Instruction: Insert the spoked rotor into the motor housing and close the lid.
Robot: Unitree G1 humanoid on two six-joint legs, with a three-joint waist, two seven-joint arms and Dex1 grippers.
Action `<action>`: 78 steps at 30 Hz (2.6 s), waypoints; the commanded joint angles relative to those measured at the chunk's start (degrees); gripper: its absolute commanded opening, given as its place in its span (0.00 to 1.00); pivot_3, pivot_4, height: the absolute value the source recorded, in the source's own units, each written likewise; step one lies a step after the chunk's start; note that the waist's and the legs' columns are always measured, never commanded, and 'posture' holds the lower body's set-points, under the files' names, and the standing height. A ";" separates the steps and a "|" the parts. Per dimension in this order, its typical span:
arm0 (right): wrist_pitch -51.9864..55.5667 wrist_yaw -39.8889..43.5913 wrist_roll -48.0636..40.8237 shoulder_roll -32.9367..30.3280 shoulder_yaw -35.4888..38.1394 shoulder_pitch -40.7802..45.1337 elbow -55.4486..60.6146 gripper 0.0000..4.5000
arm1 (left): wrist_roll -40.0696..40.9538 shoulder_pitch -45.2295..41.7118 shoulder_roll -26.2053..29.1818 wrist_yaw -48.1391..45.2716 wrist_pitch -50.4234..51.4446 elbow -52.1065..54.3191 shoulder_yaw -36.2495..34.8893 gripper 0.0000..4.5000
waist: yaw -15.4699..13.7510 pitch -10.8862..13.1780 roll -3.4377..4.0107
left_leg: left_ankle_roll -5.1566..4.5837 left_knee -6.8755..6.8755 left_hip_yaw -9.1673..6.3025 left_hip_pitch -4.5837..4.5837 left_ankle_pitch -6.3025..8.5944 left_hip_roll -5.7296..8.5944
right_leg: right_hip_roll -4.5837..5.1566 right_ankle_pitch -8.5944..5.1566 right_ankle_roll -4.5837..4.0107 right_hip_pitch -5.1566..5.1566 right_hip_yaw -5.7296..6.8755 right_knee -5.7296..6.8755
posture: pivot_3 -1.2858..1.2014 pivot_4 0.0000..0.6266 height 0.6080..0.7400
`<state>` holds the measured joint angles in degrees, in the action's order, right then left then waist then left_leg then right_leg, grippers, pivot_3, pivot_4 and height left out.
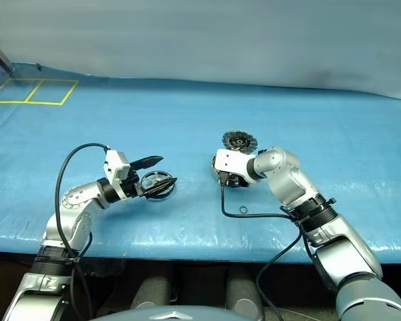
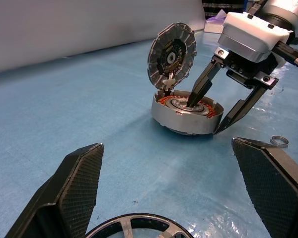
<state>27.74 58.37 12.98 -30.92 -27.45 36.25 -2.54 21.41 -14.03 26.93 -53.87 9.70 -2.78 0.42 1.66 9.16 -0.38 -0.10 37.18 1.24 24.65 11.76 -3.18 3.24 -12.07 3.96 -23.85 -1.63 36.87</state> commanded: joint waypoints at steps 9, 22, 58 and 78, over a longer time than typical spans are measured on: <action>3.96 -2.36 -0.03 4.74 -3.02 -4.93 9.10 0.50 | 0.76 -0.64 1.61 -0.02 1.01 3.11 -1.33 1.00 | -0.01 -0.03 -0.06 | 0.01 0.05 0.00 -0.02 -0.01 -0.04 | -0.04 -0.03 0.04 0.03 0.00 0.01 | 0.52 0.24 1.00; 5.88 -2.88 -1.87 6.96 -3.75 -7.40 11.63 0.93 | 0.32 -0.83 0.53 0.56 0.17 2.71 -1.04 1.00 | -0.11 -0.15 -0.24 | 0.02 0.00 0.01 -0.08 -0.01 -0.19 | -0.17 -0.05 -0.02 0.04 0.02 0.01 | 0.52 0.24 1.00; 7.46 -28.05 -17.13 8.59 26.96 -46.90 33.34 1.00 | -0.52 -2.90 -0.36 -10.14 0.49 -1.12 5.55 1.00 | -1.00 -0.16 -0.29 | 0.08 0.04 0.06 -0.01 0.02 -0.25 | -0.16 -0.18 -0.01 -0.01 0.04 -0.04 | 0.52 0.24 1.00; 8.18 -30.91 -18.24 7.34 25.96 -48.22 30.35 0.17 | -2.36 -2.81 -0.23 -8.90 -0.99 -2.52 5.33 1.00 | -1.07 -0.17 -0.30 | 0.08 0.05 0.06 0.00 0.03 -0.25 | -0.13 -0.18 -0.01 0.00 0.04 -0.06 | 0.52 0.24 1.00</action>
<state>36.21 28.03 -5.11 -23.07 -1.80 -11.79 27.51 18.88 -16.42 26.63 -62.70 9.61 -5.97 6.22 0.59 8.99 -0.68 -0.02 37.23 1.30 24.65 11.79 -3.43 3.11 -12.25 3.95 -23.86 -1.58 36.81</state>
